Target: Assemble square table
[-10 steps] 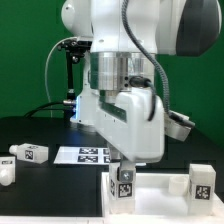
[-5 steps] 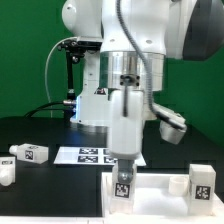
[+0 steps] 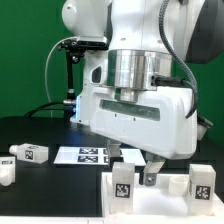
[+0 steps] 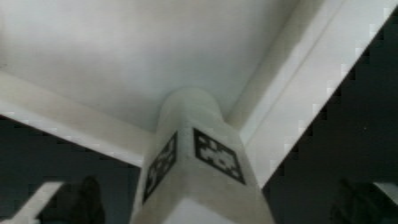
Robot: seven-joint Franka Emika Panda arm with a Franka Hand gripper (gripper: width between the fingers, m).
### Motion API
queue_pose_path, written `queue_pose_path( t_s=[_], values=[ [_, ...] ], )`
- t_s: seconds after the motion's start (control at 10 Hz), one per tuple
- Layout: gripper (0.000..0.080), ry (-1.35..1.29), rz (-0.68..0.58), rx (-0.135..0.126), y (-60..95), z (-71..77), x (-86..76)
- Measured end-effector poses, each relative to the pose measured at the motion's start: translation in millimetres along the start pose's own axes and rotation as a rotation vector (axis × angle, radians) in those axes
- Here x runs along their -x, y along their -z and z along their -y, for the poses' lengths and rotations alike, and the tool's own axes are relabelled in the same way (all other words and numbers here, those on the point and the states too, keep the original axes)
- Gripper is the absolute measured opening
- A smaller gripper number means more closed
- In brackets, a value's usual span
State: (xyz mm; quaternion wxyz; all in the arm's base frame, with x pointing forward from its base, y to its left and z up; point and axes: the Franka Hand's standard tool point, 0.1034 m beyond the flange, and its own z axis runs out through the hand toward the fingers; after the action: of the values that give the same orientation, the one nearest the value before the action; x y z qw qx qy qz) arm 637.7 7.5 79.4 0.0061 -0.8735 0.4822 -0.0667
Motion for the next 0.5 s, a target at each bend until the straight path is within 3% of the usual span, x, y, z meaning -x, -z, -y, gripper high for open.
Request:
queue_pose_path(
  t_s=[0.2,0.4,0.5],
  values=[
    [0.0649,0.193,-0.003,0.003,0.0,-1.1,-2.5],
    [0.0649,0.58,-0.012,0.003,-0.7,-5.5,-12.5],
    [0.0649,0.607,-0.014,0.003,-2.4,-7.0,-11.2]
  ],
)
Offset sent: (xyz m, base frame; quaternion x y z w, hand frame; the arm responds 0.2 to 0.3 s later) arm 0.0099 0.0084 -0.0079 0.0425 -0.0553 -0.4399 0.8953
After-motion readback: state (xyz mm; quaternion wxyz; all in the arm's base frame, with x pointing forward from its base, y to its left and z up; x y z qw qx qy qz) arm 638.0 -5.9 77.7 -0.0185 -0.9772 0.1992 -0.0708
